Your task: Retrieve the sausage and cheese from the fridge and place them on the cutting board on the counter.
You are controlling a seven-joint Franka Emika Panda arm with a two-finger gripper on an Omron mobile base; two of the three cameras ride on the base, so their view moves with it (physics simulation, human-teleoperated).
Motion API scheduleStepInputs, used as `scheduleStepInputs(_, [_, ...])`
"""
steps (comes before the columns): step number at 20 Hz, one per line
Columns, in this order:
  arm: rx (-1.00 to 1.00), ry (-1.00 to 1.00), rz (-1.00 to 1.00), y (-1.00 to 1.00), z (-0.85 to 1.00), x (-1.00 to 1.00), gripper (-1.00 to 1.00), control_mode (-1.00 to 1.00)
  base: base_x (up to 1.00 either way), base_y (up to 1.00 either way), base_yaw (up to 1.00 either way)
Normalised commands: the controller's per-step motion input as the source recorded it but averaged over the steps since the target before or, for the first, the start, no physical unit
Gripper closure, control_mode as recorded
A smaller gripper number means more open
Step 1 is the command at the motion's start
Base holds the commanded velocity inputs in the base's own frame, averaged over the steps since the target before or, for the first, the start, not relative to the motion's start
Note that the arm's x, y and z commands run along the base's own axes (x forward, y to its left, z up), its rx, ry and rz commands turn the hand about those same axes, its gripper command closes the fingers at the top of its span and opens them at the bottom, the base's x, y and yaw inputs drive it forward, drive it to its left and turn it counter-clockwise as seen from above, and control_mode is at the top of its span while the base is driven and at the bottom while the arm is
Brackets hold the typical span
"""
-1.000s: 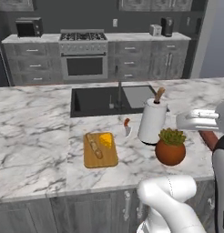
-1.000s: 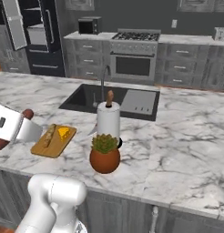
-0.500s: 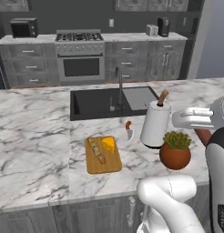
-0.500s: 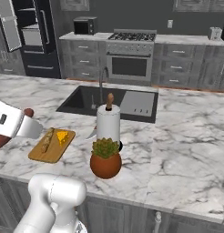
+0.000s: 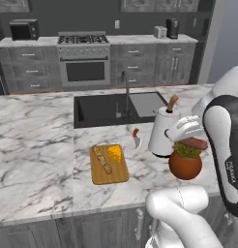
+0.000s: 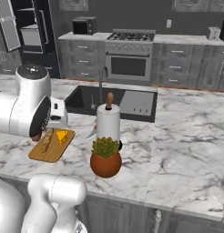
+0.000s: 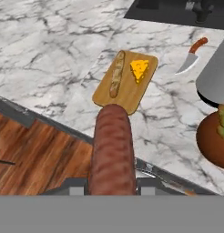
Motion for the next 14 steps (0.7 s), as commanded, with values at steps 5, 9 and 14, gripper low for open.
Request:
scheduleStepInputs(5, [-0.13,0.07,0.07,0.75,-0.43,0.99,1.00,-1.00,0.00,0.00,0.00])
scheduleStepInputs(9, [-0.19,0.00,-0.08,0.75,-0.30,1.00,1.00,-1.00,0.00,0.00,0.00])
scheduleStepInputs(14, [-0.08,0.00,-0.09,0.48,-0.27,1.00,1.00,-1.00,0.00,0.00,0.00])
